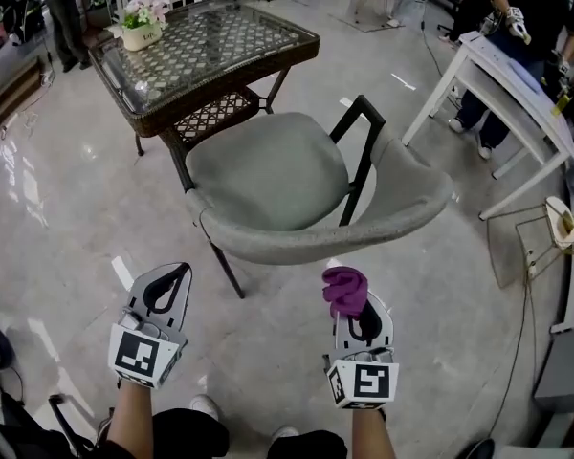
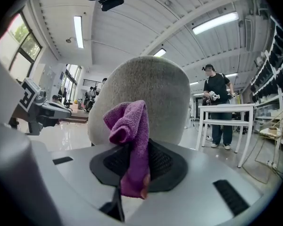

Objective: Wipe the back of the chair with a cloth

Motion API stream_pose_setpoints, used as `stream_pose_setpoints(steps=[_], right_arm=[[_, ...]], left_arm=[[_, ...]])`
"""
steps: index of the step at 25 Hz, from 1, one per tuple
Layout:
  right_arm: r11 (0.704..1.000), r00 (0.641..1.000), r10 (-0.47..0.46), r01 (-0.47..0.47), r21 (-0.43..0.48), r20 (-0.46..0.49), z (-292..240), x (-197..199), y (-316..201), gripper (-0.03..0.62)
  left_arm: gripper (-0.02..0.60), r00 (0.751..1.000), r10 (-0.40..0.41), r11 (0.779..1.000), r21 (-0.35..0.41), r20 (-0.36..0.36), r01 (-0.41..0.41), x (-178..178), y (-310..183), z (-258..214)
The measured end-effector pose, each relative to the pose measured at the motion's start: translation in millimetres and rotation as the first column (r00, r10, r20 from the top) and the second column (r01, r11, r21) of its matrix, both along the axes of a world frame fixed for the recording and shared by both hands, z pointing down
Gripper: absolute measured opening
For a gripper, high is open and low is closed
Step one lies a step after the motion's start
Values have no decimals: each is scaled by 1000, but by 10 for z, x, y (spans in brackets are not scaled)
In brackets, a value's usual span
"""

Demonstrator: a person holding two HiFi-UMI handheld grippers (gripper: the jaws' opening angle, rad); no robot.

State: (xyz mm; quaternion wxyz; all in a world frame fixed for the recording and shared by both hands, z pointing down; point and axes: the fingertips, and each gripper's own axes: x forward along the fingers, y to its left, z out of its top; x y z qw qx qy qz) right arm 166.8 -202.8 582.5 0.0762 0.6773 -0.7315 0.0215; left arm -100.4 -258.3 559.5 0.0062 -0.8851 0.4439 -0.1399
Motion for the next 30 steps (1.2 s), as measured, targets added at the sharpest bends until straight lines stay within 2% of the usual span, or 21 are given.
stream_pose_setpoints(steps=[5, 11, 17, 22, 25, 30], right_arm=[[1000, 1000, -4, 5, -20, 29, -476, -25, 58, 94], [1000, 994, 24, -22, -19, 103, -1061, -31, 224, 93], [999, 996, 26, -23, -38, 85, -1534, -5, 393, 92], [999, 993, 23, -18, -50, 114, -1975, -45, 514, 92], [998, 991, 12, -4, -61, 132, -2223, -114, 544, 92], [998, 991, -4, 13, -66, 136, -2637, -231, 618, 92]], left_arm=[[9, 999, -3, 1000, 26, 39, 2, 43, 74, -545], [9, 1000, -14, 1000, 19, -1, 14, 97, 219, -1142], [9, 998, -34, 999, 39, -47, 36, 27, 310, -1662], [9, 999, -33, 999, 28, -27, 33, 54, 483, -2101], [9, 998, -38, 999, 32, -47, 40, 52, 518, -2415], [9, 999, -32, 994, 100, -34, 35, 23, 609, -2877]])
